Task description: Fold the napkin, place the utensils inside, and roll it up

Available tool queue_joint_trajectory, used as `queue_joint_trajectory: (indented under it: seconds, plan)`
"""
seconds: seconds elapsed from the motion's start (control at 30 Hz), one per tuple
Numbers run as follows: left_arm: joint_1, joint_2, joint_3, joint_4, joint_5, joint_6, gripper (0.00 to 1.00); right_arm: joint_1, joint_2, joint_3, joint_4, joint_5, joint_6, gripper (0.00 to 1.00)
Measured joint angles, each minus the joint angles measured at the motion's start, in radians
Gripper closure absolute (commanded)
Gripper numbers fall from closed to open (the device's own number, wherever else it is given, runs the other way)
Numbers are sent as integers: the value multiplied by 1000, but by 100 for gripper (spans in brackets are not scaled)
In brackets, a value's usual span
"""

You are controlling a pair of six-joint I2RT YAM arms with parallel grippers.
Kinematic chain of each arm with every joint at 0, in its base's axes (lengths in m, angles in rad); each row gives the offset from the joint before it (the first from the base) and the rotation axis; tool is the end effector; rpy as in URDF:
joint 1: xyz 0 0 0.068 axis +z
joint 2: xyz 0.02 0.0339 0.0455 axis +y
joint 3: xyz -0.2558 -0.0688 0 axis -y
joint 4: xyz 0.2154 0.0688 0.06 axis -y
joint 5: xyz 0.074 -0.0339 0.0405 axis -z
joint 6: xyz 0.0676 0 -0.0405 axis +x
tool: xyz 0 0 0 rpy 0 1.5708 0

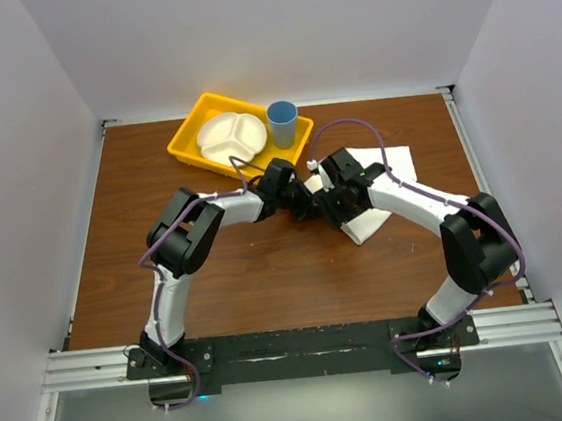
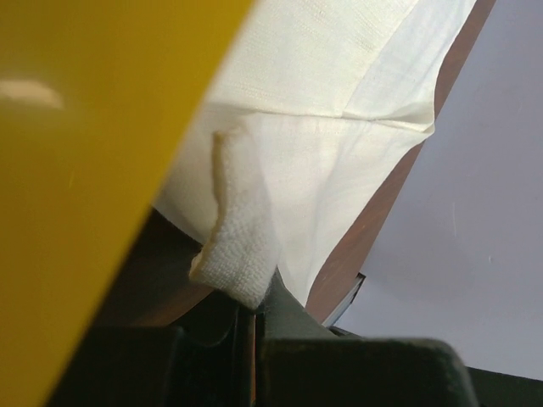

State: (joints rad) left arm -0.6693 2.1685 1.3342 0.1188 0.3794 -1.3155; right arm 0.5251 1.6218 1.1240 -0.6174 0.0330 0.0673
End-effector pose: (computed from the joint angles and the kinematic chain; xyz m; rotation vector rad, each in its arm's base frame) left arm 0.3423 -0.3028 0.1159 -0.6272 2.6104 -1.3014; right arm 0.2722 0.1551 0.1917 -0.6010 2.6251 0.1397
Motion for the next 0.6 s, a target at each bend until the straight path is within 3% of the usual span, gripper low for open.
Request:
queue_joint_trajectory:
  seconds: [0.37, 0.6]
  plan:
    - [-14, -80, -123, 24, 45, 2, 100, 145, 1, -33, 23, 144, 3, 41]
    - [-12, -80, -122, 28, 58, 3, 100, 153, 12, -59, 82, 192, 6, 42]
